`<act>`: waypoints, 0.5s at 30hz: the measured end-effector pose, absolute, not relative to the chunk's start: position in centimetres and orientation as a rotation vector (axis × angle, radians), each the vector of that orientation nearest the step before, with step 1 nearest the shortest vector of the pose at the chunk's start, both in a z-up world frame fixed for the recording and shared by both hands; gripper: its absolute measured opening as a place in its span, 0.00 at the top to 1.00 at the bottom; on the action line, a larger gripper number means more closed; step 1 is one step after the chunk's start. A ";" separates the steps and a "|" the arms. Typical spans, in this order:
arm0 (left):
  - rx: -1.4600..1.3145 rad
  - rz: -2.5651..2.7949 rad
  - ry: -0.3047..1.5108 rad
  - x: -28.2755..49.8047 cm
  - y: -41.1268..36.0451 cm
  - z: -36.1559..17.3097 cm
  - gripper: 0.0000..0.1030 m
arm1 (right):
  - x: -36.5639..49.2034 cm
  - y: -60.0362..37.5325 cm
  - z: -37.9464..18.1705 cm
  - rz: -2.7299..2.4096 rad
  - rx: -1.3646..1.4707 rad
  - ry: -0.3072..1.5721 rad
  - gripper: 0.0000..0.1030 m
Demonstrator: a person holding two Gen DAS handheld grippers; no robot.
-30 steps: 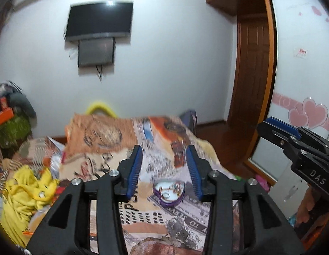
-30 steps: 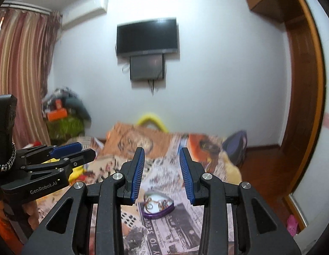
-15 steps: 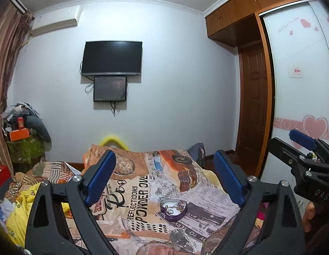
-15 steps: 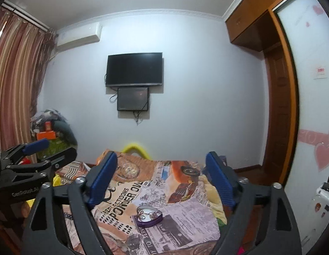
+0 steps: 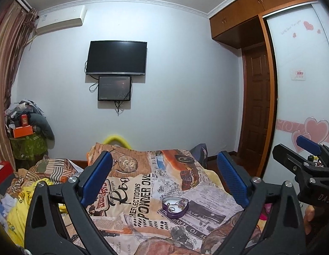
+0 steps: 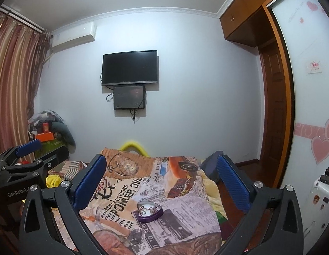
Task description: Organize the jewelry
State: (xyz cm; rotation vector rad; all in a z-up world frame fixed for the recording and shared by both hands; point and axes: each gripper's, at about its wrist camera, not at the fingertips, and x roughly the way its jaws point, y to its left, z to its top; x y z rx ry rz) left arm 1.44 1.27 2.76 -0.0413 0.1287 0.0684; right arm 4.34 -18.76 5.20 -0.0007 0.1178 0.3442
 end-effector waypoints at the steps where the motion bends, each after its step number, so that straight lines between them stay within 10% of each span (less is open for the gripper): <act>1: -0.040 0.069 0.130 1.5 1.2 2.7 0.04 | 4.3 -18.8 5.2 0.344 -0.002 0.119 0.00; 15: -0.036 0.064 0.141 1.7 1.3 2.3 0.03 | 4.2 -18.9 5.2 0.342 -0.006 0.146 0.00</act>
